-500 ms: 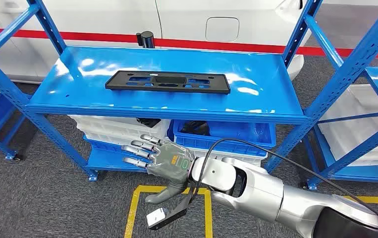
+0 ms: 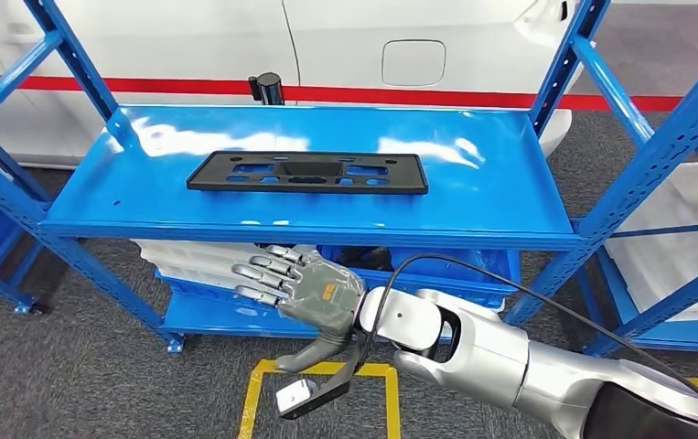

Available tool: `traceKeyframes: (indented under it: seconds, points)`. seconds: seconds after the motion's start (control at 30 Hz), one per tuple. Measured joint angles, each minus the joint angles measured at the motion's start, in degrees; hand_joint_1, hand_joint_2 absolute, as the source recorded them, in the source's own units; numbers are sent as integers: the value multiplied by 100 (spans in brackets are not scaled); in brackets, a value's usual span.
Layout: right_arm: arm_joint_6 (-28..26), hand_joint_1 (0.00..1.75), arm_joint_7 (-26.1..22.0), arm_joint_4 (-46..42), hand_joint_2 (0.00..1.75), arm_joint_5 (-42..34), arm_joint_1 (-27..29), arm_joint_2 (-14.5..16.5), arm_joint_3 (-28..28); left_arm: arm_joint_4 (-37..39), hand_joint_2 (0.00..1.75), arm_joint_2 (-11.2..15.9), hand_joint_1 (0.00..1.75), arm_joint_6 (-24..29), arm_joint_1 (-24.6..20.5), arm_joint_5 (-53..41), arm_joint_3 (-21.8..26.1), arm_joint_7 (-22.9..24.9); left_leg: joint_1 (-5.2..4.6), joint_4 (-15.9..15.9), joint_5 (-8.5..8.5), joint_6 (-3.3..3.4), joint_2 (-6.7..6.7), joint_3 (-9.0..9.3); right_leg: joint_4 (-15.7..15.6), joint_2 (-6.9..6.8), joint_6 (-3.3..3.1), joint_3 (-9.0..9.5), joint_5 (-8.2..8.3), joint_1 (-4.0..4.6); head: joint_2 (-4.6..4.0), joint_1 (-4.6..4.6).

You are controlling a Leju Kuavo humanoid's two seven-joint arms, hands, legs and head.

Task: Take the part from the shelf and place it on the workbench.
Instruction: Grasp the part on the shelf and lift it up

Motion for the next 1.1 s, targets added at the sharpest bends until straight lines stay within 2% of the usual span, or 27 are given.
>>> traceKeyframes:
  seconds: [0.07, 0.1, 0.13, 0.17, 0.2, 0.23, 0.27, 0.3, 0.33, 0.4, 0.43, 0.5, 0.53, 0.6, 0.63, 0.67, 0.7, 0.77, 0.8, 0.83, 0.9, 1.0, 1.1]
  points:
    - [-2, 0, 5, -1, 0, 0, 5, -1, -7, 0, 0, -1, 0, 2, -1, 0, 2, -1, 60, 768, -278, -88, 9, -507, -5, 1, -2, 75, -73, -15, 0, -6]
    - [-4, 0, 13, -1, 0, 1, 12, -3, -8, 0, 0, 2, 0, 2, 7, 0, 4, 0, 88, 1046, -393, -126, 12, -741, -5, 7, 9, 111, -111, -22, 0, -6]
    - [-5, 0, 24, -1, 0, 1, 19, -5, -8, 0, 0, 5, 0, 2, 17, -1, 7, 0, 112, 1162, -421, -160, 13, -904, -4, 15, 23, 155, -152, -31, 0, -6]
    - [-7, 0, 37, -1, 0, 1, 23, -7, -10, 0, 0, 8, 0, 2, 24, -1, 11, 1, 131, 1039, -304, -185, 16, -942, -4, 21, 42, 204, -193, -42, 0, -6]
    - [-8, 0, 51, -1, 0, 1, 25, -8, -14, 0, 0, 11, 0, 2, 27, -2, 15, 1, 146, 739, -83, -206, 20, -887, -4, 26, 65, 264, -238, -56, 0, -6]
    - [-8, 0, 63, -1, 0, 1, 24, -9, -21, 0, 0, 13, 0, 2, 27, -2, 18, 2, 163, 270, 236, -226, 28, -734, -4, 27, 93, 331, -287, -70, 0, -6]
    - [-9, 0, 73, -1, 0, 1, 22, -10, -27, 2, 0, 13, 0, 2, 25, -2, 21, 2, 160, -125, 485, -231, 37, -592, -11, 25, 123, 394, -329, -76, 0, -7]
    - [-10, 0, 82, 0, 0, 1, 17, -10, -34, 5, 0, 12, 0, 1, 21, -2, 24, 2, 151, -414, 609, -209, 48, -491, -17, 24, 159, 435, -369, -78, 0, -7]
    - [-11, 0, 90, 1, 0, 1, 12, -11, -45, 9, 0, 10, 0, 0, 20, -2, 26, 2, 136, -574, 678, -174, 54, -429, -26, 23, 198, 457, -405, -74, 0, -4]
    - [-16, 0, 103, 1, 0, 1, 9, -12, -67, 14, 0, 7, 0, -2, 26, -3, 31, 4, 107, -585, 630, -55, 52, -414, -28, 22, 269, 474, -435, -63, 0, 5]
    - [-20, 0, 109, 1, 0, 1, 11, -13, -79, 14, 0, 9, 0, -1, 33, -3, 33, 4, 107, -588, 658, -11, 44, -386, -17, 20, 296, 480, -446, -65, 0, 10]
    - [-30, 0, 126, 1, 0, 0, 7, -16, -103, 15, 0, 13, 0, 8, 32, -4, 38, 4, 110, -602, 639, 70, 34, -315, 300, 15, 325, 341, -504, -76, 0, 24]
    - [-36, 0, 139, 2, 0, -2, 8, -18, -112, 15, 0, 15, 0, 12, 27, -4, 39, 4, 109, -609, 615, 101, 33, -276, 630, 12, 333, 158, -596, -78, 0, 30]
    - [-41, 0, 168, 4, 0, -4, 27, -28, -121, 15, 0, 15, 0, 18, 24, -4, 40, 4, 83, -612, 545, 149, 35, -209, 1453, 11, 340, -353, -892, -75, 0, 39]
    - [-43, 0, 183, 7, 0, -7, 45, -35, -121, 15, 0, 15, 0, 19, 30, -5, 41, 4, 63, -612, 506, 162, 33, -169, 1736, 11, 336, -580, -993, -72, 0, 39]
    - [-44, 0, 193, 10, 0, -9, 59, -42, -121, 15, 0, 15, 0, 20, 36, -5, 42, 4, 40, -612, 466, 172, 28, -124, 1830, 12, 322, -719, -991, -66, 0, 40]
    - [-46, 0, 201, 11, 0, -11, 68, -49, -124, 15, 0, 16, 0, 20, 40, -6, 43, 4, 17, -612, 425, 179, 20, -68, 1659, 12, 288, -729, -832, -50, 0, 40]
    - [-50, 0, 212, 13, 0, -16, 70, -63, -141, 15, 0, 15, 0, 21, 40, -7, 44, 4, -24, -617, 338, 181, 3, 63, 829, 14, 162, -485, -253, 13, 0, 42]
    - [-52, 0, 220, 14, 0, -20, 71, -69, -160, 17, 0, 13, 0, 22, 37, -7, 44, 4, -37, -631, 302, 170, -1, 118, 447, 12, 98, -351, -68, 56, -1, 33]
    - [-55, 0, 227, 17, 0, -23, 65, -73, -177, 19, 0, 11, 0, 25, 33, -8, 44, 9, -33, -648, 272, 150, 1, 146, 204, 11, 53, -259, 6, 91, -1, 30]
    - [-63, 0, 239, 22, 0, -32, 57, -76, -205, 22, 0, 7, 0, 32, 24, -9, 45, 17, -14, -659, 241, 95, 11, 176, 73, 5, 23, -209, 4, 129, -1, 24]
    - [-73, 0, 245, 25, 0, -38, 45, -87, -225, 24, 0, 3, 0, 39, 22, -9, 44, 25, -7, -470, 186, 24, 25, 158, -1, -8, -6, -92, 87, 86, 0, 28]
    - [-76, 0, 246, 25, 0, -49, 37, -86, -240, 24, 0, 4, 0, 44, 2, -9, 44, 26, 42, 215, -51, -73, 34, -238, -16, -19, -38, -27, 47, 54, 0, 18]
